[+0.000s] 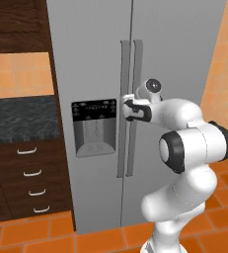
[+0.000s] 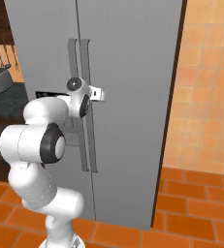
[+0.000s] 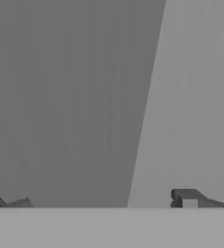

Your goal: Take the strawberry from the fridge and place it on top of the pancake, located on the dining counter.

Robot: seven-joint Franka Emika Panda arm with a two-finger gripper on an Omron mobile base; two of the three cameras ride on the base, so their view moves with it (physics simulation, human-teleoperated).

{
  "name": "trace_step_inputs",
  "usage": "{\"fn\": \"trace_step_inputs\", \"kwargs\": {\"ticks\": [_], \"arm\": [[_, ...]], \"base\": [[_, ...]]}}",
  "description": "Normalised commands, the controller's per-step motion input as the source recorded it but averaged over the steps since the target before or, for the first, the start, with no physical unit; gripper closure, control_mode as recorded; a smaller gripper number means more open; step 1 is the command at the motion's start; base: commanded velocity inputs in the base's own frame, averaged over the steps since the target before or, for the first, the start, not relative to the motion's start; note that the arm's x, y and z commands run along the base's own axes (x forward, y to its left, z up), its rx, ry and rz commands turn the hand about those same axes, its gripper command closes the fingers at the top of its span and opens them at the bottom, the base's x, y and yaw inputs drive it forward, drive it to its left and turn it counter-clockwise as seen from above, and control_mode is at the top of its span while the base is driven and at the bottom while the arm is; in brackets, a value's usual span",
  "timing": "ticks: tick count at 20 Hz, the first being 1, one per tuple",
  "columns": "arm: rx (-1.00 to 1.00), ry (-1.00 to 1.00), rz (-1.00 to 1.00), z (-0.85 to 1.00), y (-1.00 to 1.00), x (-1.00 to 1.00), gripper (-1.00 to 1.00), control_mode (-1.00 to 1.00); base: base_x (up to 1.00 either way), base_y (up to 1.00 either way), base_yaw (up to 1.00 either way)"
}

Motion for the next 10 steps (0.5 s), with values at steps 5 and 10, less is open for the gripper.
{"fn": "trace_step_inputs", "kwargs": {"ticks": [5,10], "arm": [[-0.07,0.16,-0.14,-0.21,-0.20,0.36,1.00,-1.00],[0.02,0.21,-0.02,-0.26,-1.00,-0.03,1.00,-1.00]], "base": [[0.00,0.00,0.00],[0.00,0.00,0.00]]}}
